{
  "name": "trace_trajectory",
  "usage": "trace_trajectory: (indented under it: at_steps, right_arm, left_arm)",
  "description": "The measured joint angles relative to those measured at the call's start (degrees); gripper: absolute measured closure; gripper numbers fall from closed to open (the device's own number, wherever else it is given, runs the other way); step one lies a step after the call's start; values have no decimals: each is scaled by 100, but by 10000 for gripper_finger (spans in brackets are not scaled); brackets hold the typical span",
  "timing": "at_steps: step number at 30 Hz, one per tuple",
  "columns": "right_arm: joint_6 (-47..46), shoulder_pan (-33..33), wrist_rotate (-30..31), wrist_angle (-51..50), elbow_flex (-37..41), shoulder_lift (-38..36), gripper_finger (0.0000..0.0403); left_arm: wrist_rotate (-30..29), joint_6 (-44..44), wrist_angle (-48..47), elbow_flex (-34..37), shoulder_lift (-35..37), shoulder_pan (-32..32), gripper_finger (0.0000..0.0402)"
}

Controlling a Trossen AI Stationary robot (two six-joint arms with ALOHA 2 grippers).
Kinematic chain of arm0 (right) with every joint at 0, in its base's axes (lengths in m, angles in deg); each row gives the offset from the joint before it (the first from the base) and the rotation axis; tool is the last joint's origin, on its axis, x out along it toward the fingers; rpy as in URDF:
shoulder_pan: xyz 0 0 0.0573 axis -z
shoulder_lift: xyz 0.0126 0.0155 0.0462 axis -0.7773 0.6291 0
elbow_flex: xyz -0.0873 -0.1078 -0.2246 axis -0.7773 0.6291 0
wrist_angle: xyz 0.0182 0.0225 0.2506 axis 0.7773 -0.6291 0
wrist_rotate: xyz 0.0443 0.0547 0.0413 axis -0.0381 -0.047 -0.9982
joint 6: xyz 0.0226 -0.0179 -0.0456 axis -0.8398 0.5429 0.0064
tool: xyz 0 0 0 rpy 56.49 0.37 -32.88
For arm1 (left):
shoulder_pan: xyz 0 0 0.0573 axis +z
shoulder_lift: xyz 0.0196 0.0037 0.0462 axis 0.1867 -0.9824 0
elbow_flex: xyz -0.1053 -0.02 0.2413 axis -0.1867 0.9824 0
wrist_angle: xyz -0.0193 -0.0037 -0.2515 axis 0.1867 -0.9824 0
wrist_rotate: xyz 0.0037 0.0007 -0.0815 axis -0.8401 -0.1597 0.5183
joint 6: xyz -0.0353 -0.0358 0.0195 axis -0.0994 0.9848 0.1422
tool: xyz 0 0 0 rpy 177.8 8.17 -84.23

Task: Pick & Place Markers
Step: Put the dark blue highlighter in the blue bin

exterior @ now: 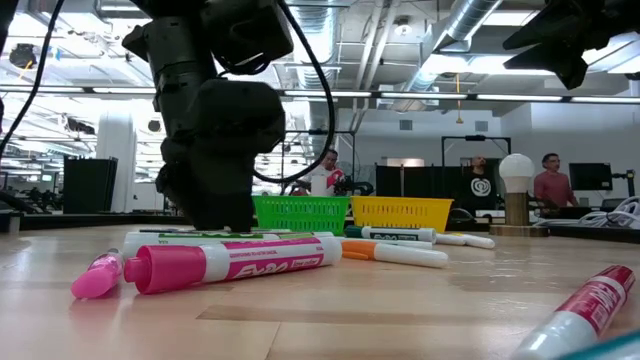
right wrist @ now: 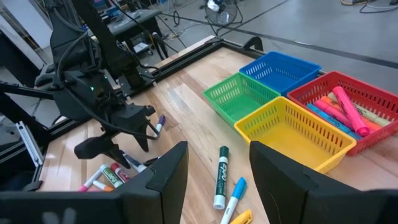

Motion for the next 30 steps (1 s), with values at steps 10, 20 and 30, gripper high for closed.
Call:
trace_trajectory:
  at_steps: [10, 20, 30]
  right_arm:
    - [0, -2, -2, 0, 0, 0, 241]
    - [2, 0, -2, 0, 0, 1, 241]
    - [4, -2, 0, 0, 0, 0, 241]
  left_arm:
    - [29, 90, -68, 10, 26, 80, 119]
    - [-49, 147, 180, 28, 22, 86, 119]
    - [-150, 144, 282, 28, 15, 86, 119]
